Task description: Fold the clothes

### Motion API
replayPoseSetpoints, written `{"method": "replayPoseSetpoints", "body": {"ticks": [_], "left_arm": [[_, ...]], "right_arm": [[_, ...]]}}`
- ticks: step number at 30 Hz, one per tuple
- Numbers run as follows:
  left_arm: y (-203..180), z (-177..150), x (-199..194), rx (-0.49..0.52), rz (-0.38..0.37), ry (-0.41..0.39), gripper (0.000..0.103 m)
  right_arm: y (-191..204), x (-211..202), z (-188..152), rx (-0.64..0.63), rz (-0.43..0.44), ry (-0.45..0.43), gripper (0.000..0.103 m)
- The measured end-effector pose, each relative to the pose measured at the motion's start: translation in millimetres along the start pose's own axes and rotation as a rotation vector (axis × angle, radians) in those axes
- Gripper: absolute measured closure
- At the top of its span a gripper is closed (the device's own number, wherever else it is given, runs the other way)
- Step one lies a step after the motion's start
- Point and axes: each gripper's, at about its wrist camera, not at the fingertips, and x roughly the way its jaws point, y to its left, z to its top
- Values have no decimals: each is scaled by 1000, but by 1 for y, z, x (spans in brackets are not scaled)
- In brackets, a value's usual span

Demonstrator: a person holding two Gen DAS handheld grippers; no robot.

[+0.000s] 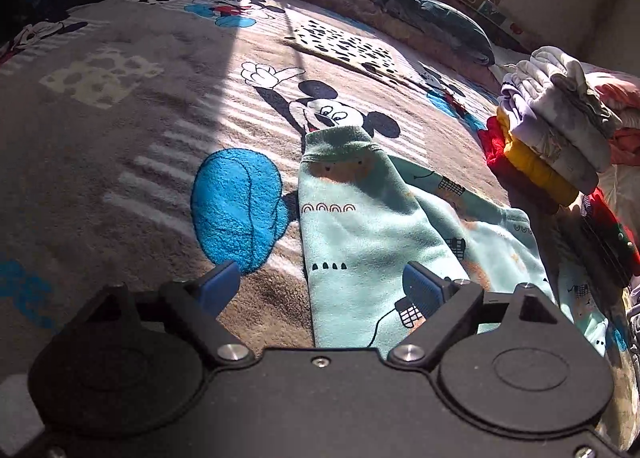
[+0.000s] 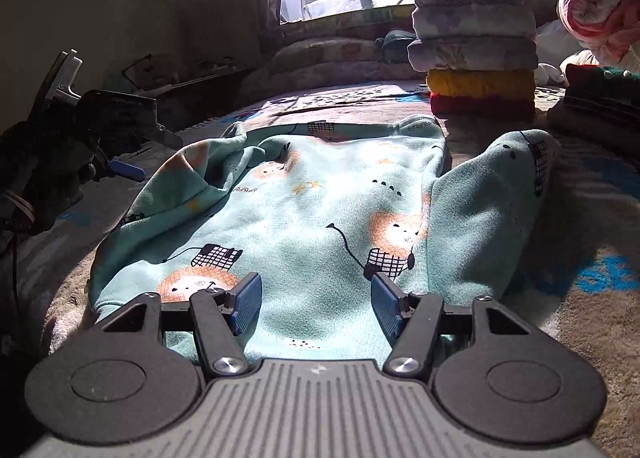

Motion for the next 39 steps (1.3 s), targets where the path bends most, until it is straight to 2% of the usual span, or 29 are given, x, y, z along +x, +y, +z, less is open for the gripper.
{"method": "replayPoseSetpoints", "body": {"ticks": [4,8,13,17,19,20,21,22,29,39], "left_arm": [[-1,27,33,9,34,-2,29],[-1,48,57,6,50,4,33],[-2,66,78,-3,53,11,53],[-2,68,96,-15,56,44,62],[-1,66,101,-34,48,56,74],[0,65,101,-46,41,53,75],[-1,64,100,-50,40,48,85],[-2,63,97,-48,40,41,99],[-9,62,55,-5,29,-48,100],[-10,64,-52,96,49,-219,100]], "right_arm": [[8,5,-5,-40,2,-6,27],[7,5,-4,-37,9,-8,25],[7,5,-5,-35,13,-11,24],[6,6,-5,-35,15,-14,24],[6,6,-6,-36,16,-15,24],[6,6,-6,-36,16,-15,23],[5,6,-6,-37,16,-16,23],[5,6,-6,-37,17,-16,23],[6,5,-6,-40,13,-20,23],[8,0,-6,-29,-3,-22,24]]}}
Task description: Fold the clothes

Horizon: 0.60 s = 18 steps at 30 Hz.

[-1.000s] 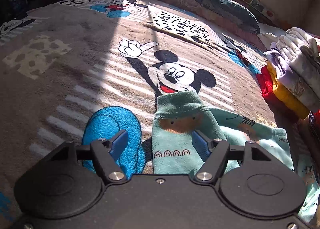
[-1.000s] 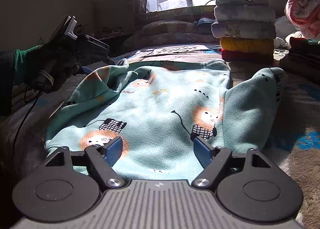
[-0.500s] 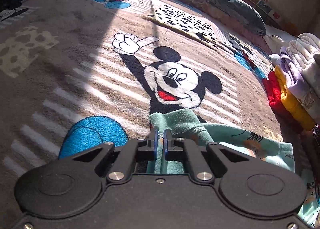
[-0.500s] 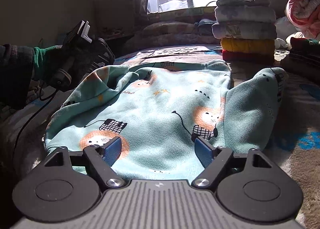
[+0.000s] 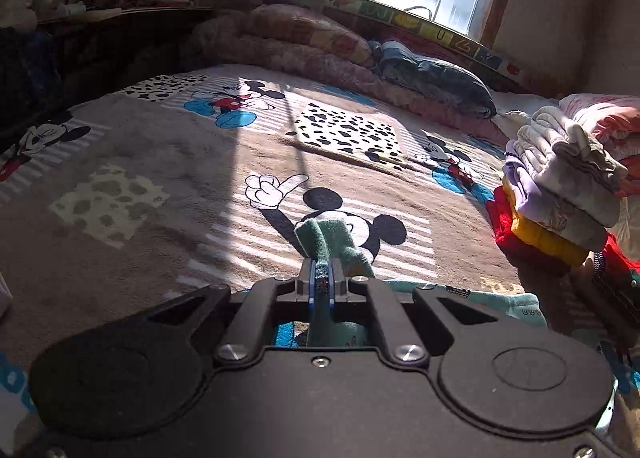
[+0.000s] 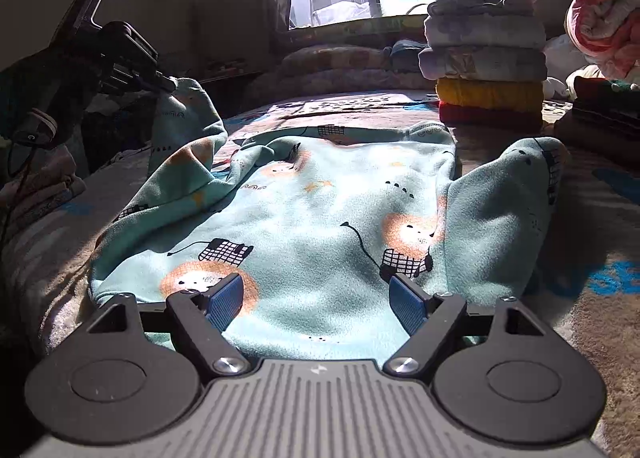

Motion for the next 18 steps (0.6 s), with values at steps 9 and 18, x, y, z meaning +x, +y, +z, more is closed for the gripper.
{"method": "replayPoseSetpoints", "body": {"ticks": [9,18], "left_arm": [[29,13,-72,26,68,-96,100],[81,-22,-105,-48,166,-110,100]], "right_arm": [[2,-2,0,3,-16,0,24],[4,-4,-3,-18,-31,2,24]]}}
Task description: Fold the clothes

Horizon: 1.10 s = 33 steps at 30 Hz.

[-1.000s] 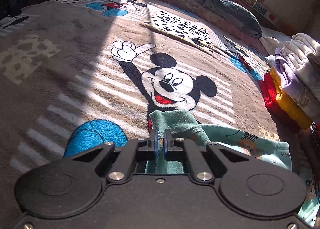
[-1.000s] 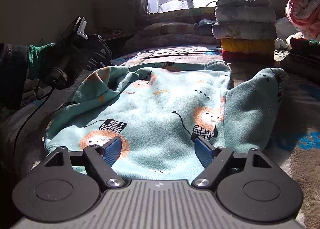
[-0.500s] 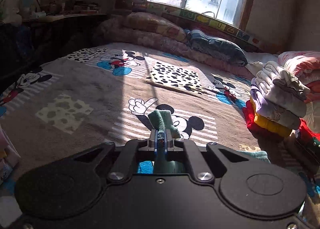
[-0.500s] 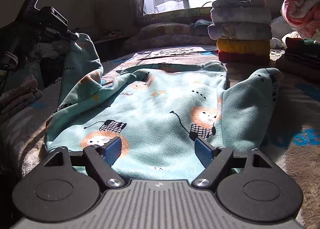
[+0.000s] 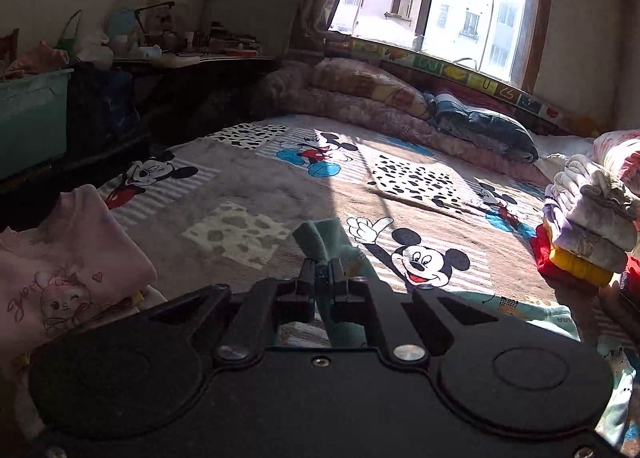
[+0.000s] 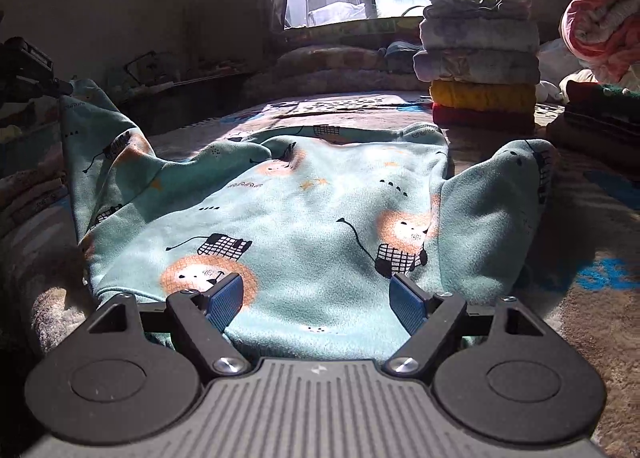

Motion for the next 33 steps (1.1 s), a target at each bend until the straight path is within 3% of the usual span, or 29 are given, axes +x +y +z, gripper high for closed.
{"method": "replayPoseSetpoints", "body": {"ticks": [9,17,21,23,25,26,30,33], "left_arm": [[56,-41,14,-116,85,65,99],[76,-63,34,-119,98,58,99],[79,-80,57,-107,159,151,91],[80,-87,52,-118,182,138,83],[81,-91,40,-145,155,86,57],[82,-93,36,-168,141,67,53],[90,-99,38,-298,77,72,51],[96,-106,40,-393,35,77,51]], "right_arm": [[1,-1,-3,-26,-13,0,24],[2,-2,-6,-61,-23,-1,24],[7,-7,-1,-84,-48,1,27],[15,-18,2,-130,-67,-29,32],[31,-36,7,-211,-67,-104,32],[46,-44,10,-277,-49,-143,32],[113,-37,13,-533,73,-156,37],[160,-14,9,-668,140,-110,49]]}}
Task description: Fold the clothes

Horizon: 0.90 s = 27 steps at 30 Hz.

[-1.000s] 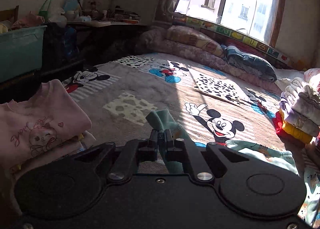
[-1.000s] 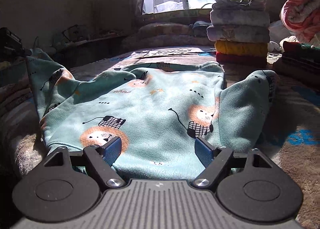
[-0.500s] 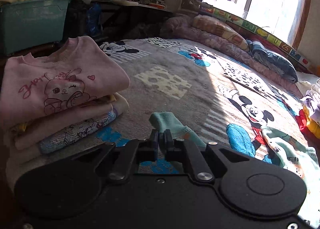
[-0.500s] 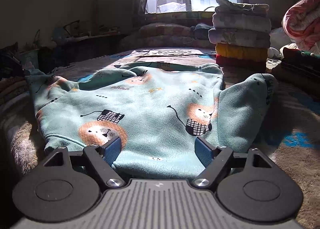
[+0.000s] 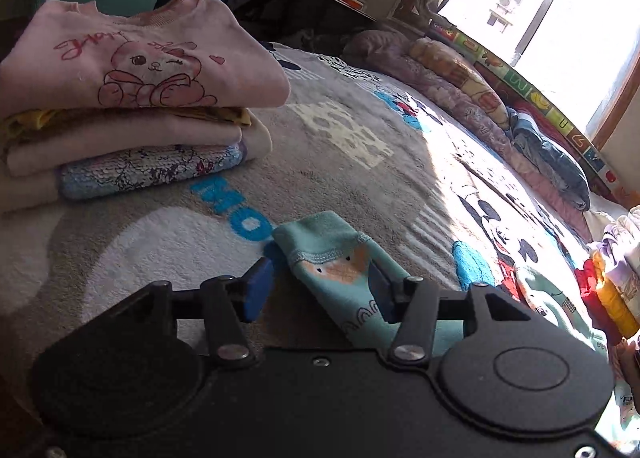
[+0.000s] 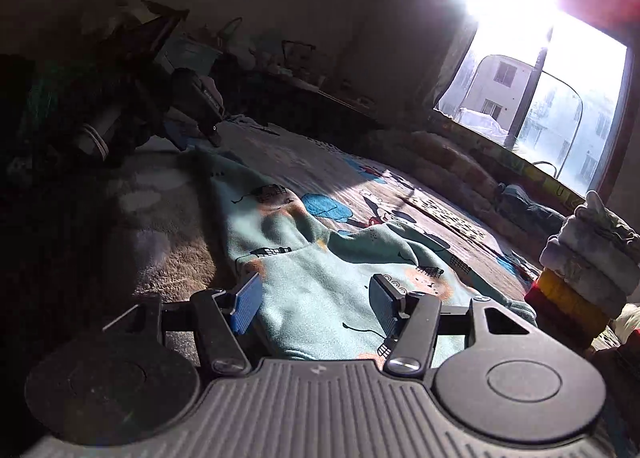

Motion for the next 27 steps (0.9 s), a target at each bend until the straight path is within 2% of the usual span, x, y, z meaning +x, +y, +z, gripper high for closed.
{"method": "replayPoseSetpoints", "body": {"ticks": [2,4,8,11,12,13,14,15,17,19,21,23,24,25,27], "left_arm": [[6,-2,1,-41,-25,5,49],[10,0,5,-62,-43,13,48],[15,8,15,-99,-79,30,49],[17,10,23,-104,-94,41,51],[15,10,25,-96,-95,42,58],[12,10,29,-68,-90,47,85],[9,11,31,-38,-84,45,98],[7,13,31,-11,-79,37,100],[3,16,32,42,-70,22,99],[1,17,38,87,-48,29,94],[7,14,44,71,-28,52,88],[3,18,33,96,6,9,77],[-2,20,25,140,38,-26,67],[-7,21,18,180,47,-53,64],[-16,24,6,234,27,-87,64]], "right_arm": [[24,23,11,-74,38,26,56],[36,39,18,-88,59,48,56],[37,65,22,-39,33,118,56],[37,64,17,-5,55,102,55],[37,63,15,1,75,104,54],[37,63,13,9,98,108,54],[34,62,12,33,150,124,54],[29,60,12,45,195,126,54],[26,54,11,-20,245,134,54],[27,52,12,-57,254,138,54],[29,49,19,-83,254,155,54],[32,45,25,-96,248,164,54],[31,43,27,-89,243,164,54],[31,41,29,-81,237,163,53],[31,40,33,-46,226,143,49]]}}
